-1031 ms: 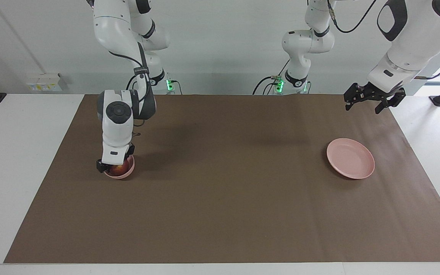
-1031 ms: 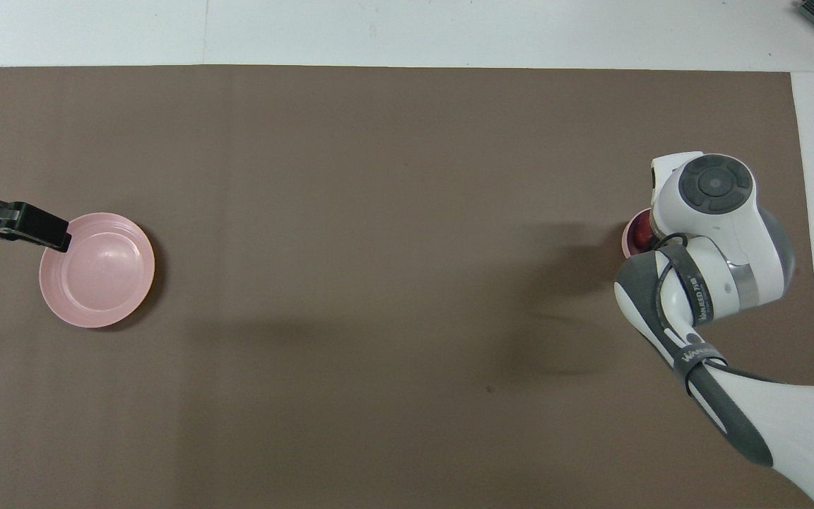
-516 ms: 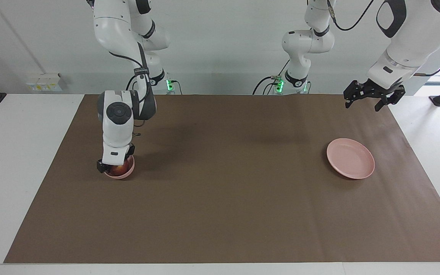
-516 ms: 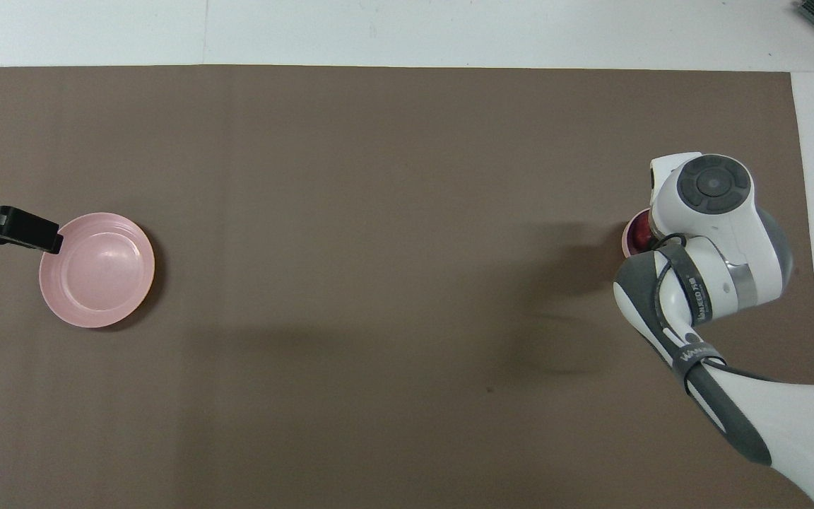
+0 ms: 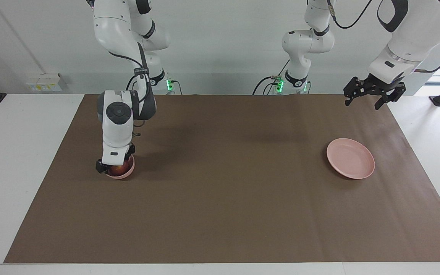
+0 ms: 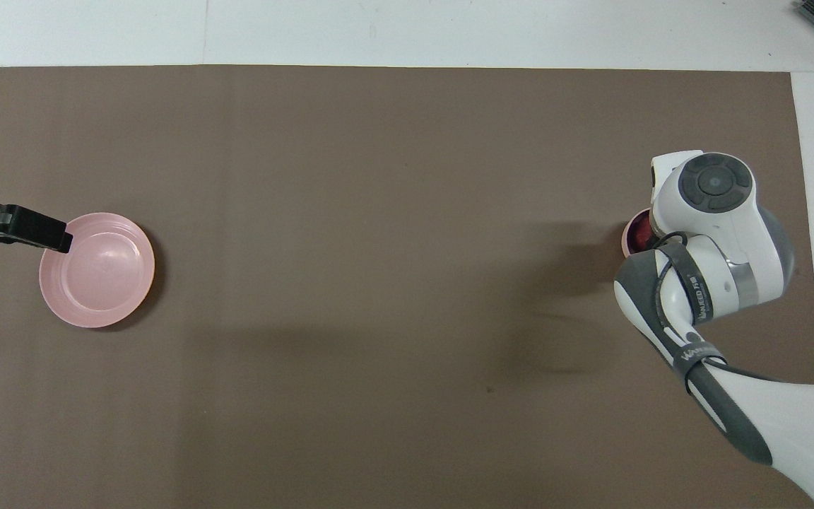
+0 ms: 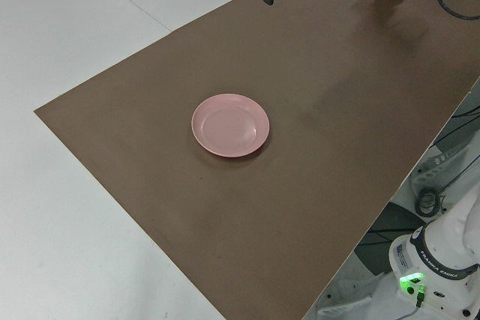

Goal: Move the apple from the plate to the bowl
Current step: 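Lower the apple into the pink bowl and open the right gripper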

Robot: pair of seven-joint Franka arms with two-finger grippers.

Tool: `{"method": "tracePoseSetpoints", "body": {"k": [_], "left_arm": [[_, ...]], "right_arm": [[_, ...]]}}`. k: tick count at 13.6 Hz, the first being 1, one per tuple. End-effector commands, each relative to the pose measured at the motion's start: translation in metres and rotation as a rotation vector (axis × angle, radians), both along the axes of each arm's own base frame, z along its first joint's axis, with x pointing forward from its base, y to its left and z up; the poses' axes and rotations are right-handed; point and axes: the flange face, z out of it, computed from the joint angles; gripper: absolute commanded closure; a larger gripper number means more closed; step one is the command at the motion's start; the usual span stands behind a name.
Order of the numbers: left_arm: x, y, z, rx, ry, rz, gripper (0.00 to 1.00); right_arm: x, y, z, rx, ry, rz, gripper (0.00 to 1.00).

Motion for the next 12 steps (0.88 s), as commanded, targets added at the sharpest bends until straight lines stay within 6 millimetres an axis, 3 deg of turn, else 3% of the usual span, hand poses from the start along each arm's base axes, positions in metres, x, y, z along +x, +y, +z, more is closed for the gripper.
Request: {"method": "tracePoseSetpoints", "body": {"k": [1, 4, 9, 12], "left_arm": [[-0.004, 0.008, 0.007, -0.032, -0.013, 0.019, 0.00], [-0.006, 0.009, 0.011, -0.028, -0.020, 0.016, 0.00], [-0.007, 0.007, 0.009, -0.027, -0.012, 0.009, 0.00], [-0.008, 0.007, 0.009, -0.027, -0.011, 0.008, 0.00]], "right_arm": [[0.005, -0.003, 0.005, -0.004, -0.004, 0.016, 0.00], [0.005, -0.004, 0.031, -0.002, -0.010, -0.005, 0.00], [-0.008, -0.003, 0.118, 0.152, -0.038, -0.166, 0.00], [-0.022, 0.002, 0.164, 0.253, -0.077, -0.372, 0.00]]}}
